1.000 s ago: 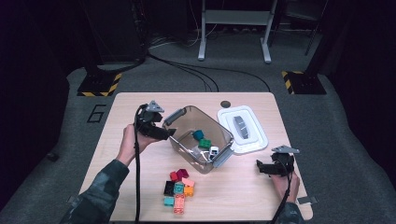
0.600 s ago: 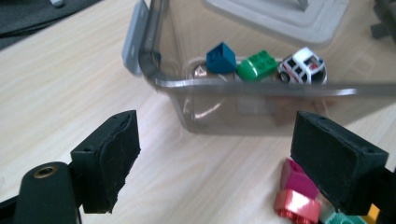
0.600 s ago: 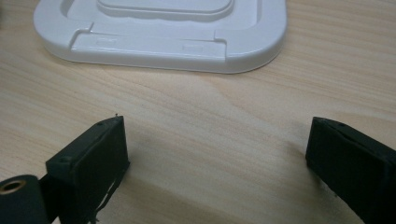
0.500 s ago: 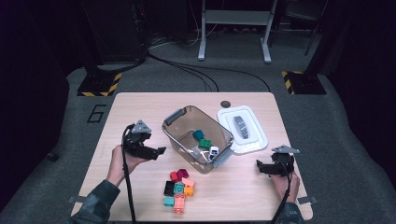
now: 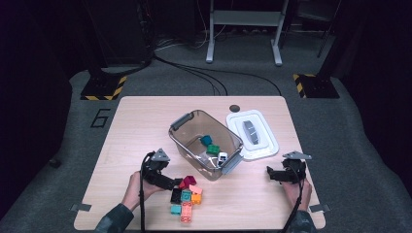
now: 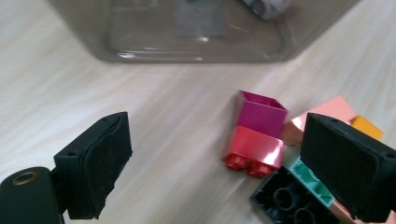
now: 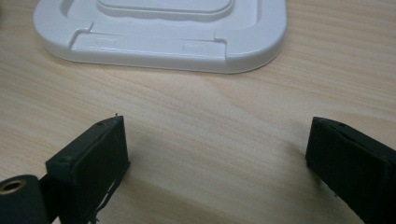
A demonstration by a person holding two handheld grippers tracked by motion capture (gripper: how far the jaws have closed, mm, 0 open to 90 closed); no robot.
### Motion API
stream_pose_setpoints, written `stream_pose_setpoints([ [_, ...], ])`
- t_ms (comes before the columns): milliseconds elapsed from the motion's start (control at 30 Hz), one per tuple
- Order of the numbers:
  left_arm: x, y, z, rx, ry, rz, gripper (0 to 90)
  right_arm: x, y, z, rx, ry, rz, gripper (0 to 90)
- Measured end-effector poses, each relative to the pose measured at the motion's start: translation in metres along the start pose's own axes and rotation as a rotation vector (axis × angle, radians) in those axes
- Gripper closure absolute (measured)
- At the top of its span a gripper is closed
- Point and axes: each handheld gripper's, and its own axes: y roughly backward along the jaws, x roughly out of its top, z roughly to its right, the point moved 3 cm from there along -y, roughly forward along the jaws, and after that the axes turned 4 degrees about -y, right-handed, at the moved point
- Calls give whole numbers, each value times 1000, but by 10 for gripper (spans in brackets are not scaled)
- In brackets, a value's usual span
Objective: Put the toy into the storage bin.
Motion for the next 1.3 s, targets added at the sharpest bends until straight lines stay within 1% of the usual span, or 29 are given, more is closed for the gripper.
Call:
stream_pose_setpoints([
  [33, 0, -2, 2, -14, -4, -1, 118, 0, 0, 0, 0, 0, 0, 49],
  [100, -1, -7, 6, -32, -27, -18, 182, 0, 0, 0, 0, 0, 0, 49],
  [133, -1, -9, 8, -44, -43, -31, 192, 0, 0, 0, 0, 0, 0, 49],
  [167, -2, -12, 10, -51, -52, -33, 238, 0, 0, 0, 0, 1, -1, 49],
  [200, -2, -13, 11, -50, -57, -36, 307, 0, 0, 0, 0, 0, 0, 49],
  [233, -2, -15, 12, -61, -63, -40, 330, 0, 0, 0, 0, 0, 0, 50],
  [267, -3, -16, 13, -68, -65, -52, 364, 0, 0, 0, 0, 0, 0, 49],
  [300, -3, -17, 13, -64, -62, -50, 417, 0, 0, 0, 0, 0, 0, 49],
  [333, -4, -17, 12, -74, -73, -59, 439, 0, 0, 0, 0, 0, 0, 50],
  [367, -5, -18, 12, -76, -68, -66, 467, 0, 0, 0, 0, 0, 0, 50],
  [400, -5, -18, 11, -63, -73, -67, 488, 0, 0, 0, 0, 0, 0, 50],
  [433, -6, -19, 11, -73, -65, -65, 517, 0, 0, 0, 0, 0, 0, 49],
  [467, -7, -18, 10, -69, -69, -67, 548, 0, 0, 0, 1, 3, -1, 50],
  [500, -8, -18, 9, -66, -58, -60, 559, 0, 0, 0, 0, 1, 0, 50],
  [533, -8, -18, 8, -67, -69, -61, 568, 0, 0, 0, 0, 0, 0, 50],
  [567, -9, -17, 7, -66, -55, -56, 574, 0, 0, 0, 0, 1, 0, 50],
  [600, -9, -16, 5, -63, -61, -66, 578, 0, 0, 0, 0, 0, 0, 50],
  [667, -10, -14, 3, -60, -58, -58, 583, 0, 0, 0, 0, 0, 0, 51],
  [700, -10, -14, 2, -52, -46, -51, 584, 0, 0, 0, 0, 0, 0, 50],
  [733, -11, -14, 0, -51, -49, -54, 584, 0, 0, 0, 0, 1, 0, 50],
  [800, -11, -13, -3, -47, -30, -56, 579, 0, 0, 0, 0, 0, 0, 50],
  [833, -12, -13, -5, -42, -21, -58, 567, 0, 0, 0, 0, 1, 0, 51],
  [867, -13, -12, -6, -35, -7, -74, 513, 0, 0, 0, 0, 0, 0, 51],
  [900, -13, -12, -6, -25, -3, -70, 473, 0, 0, 0, -1, -2, 0, 51],
  [933, -14, -13, -6, -25, -6, -68, 484, 0, 0, 0, -1, -2, 0, 51],
  [967, -15, -13, -5, -23, -5, -77, 486, 0, 0, 0, 0, -2, 0, 51],
  [1067, -16, -13, -5, -22, -8, -78, 566, 0, 0, 0, -1, -2, 0, 51],
  [1200, -16, -11, -7, -4, 6, -61, 587, 0, 0, 0, -1, -2, 0, 52],
  [1300, -17, -10, -9, -2, 18, -63, 590, 0, 0, 0, -1, -2, 0, 52],
])
